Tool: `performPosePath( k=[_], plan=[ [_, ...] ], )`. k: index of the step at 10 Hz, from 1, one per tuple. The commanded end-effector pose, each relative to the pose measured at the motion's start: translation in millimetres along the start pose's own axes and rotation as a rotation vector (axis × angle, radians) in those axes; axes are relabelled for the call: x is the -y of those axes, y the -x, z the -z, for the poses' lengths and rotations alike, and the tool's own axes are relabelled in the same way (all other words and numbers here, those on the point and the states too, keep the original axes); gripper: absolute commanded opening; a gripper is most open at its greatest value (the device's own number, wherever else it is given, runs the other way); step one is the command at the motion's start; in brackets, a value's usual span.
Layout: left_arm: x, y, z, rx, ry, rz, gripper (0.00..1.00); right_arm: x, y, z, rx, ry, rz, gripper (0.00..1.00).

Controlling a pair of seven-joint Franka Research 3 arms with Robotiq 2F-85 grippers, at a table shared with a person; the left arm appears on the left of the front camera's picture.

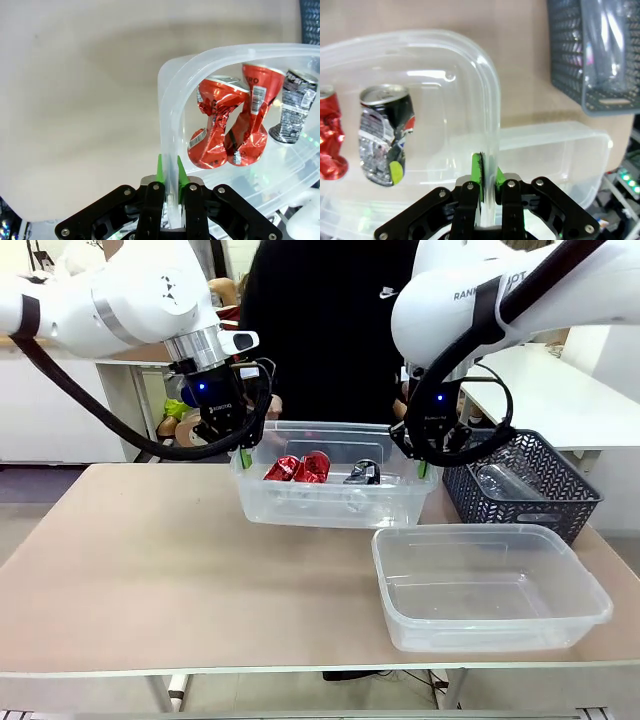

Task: Sort the waste into each basket.
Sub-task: Offer the picked Organizing box to the human, then release the Organizing box you were holding.

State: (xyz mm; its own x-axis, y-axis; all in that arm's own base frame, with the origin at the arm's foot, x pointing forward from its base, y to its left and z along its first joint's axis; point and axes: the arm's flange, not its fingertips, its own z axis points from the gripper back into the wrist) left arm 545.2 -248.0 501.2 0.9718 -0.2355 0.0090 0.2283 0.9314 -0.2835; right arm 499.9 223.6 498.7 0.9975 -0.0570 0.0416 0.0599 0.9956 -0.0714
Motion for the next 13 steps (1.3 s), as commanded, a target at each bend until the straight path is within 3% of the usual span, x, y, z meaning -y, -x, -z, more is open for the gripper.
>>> performPosePath(
  k=[1, 4, 6, 8, 9, 13],
  plan=[
    [5, -41, -28, 0.075, -0.066, -0.046, 0.06, -26, -59, -13, -0.014, 0.019, -0.080, 0.05],
    [-3, -91, -42, 0.127, -0.073, -0.070, 0.06, -55, -105, -6, -0.014, -0.003, -0.092, 0.05],
    [-13, -112, -33, 0.105, -0.080, -0.099, 0.06, -61, -121, 0, -0.002, -0.046, -0.055, 0.05],
    [-23, -116, -18, 0.054, -0.053, -0.125, 0.06, -60, -117, 5, -0.021, -0.039, -0.057, 0.05],
    [-41, -100, -23, 0.088, -0.102, -0.085, 0.06, -43, -119, 8, 0.000, -0.014, -0.033, 0.05],
    [-41, -100, -23, 0.088, -0.102, -0.085, 0.06, -43, -119, 8, 0.000, -0.014, -0.033, 0.05]
  ],
)
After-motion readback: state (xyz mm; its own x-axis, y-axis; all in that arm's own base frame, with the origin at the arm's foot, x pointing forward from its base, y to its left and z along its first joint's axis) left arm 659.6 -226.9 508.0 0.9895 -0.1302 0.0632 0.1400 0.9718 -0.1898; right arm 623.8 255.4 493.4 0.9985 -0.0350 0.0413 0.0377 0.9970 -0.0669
